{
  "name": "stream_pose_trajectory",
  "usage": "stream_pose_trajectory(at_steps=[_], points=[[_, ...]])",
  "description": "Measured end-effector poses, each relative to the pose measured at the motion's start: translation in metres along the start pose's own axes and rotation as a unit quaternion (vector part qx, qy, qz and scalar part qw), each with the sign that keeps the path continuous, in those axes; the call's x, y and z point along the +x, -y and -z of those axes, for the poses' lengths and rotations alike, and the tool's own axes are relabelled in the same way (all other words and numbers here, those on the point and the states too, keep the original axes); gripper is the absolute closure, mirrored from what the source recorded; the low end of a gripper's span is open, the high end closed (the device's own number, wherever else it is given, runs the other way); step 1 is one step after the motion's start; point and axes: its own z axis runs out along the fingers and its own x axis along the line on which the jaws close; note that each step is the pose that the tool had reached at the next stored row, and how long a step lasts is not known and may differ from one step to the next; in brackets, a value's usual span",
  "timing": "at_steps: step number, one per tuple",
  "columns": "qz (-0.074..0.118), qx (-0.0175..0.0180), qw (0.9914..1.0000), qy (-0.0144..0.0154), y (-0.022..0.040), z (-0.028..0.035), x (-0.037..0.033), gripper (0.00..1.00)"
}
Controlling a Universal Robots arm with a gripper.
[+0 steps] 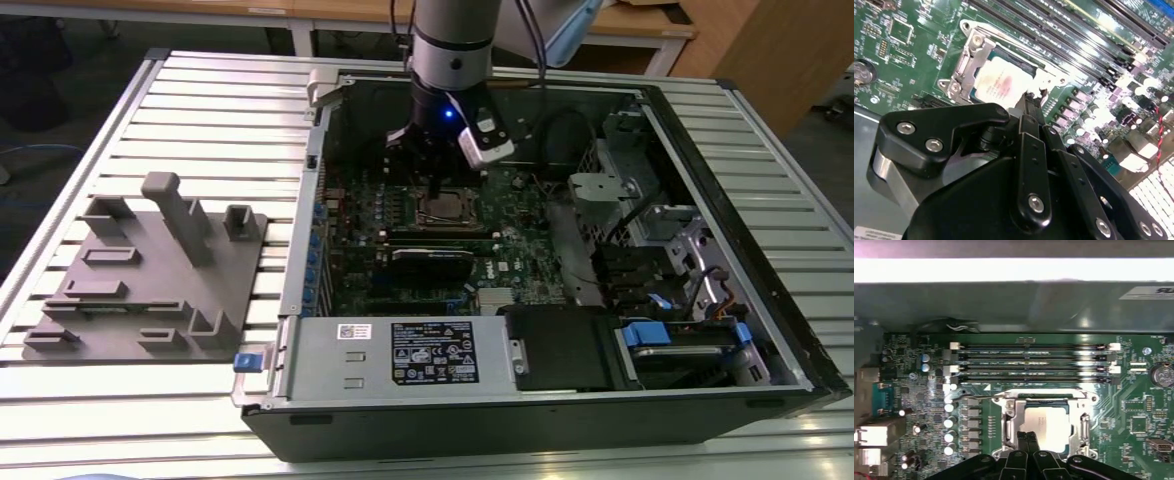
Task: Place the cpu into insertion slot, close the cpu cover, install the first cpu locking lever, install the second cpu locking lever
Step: 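Install the first cpu locking lever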
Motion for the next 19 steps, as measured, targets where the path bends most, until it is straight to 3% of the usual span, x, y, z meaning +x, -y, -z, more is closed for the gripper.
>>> stream_pose_trajectory(at_steps=[9,19], points=[[0.000,0.0000,1.00000,0.0007,0.0003,-0.0001,0.0183,0.90],[0.000,-0.0001,1.00000,0.0012,0.0003,0.0021,0.0198,0.90]])
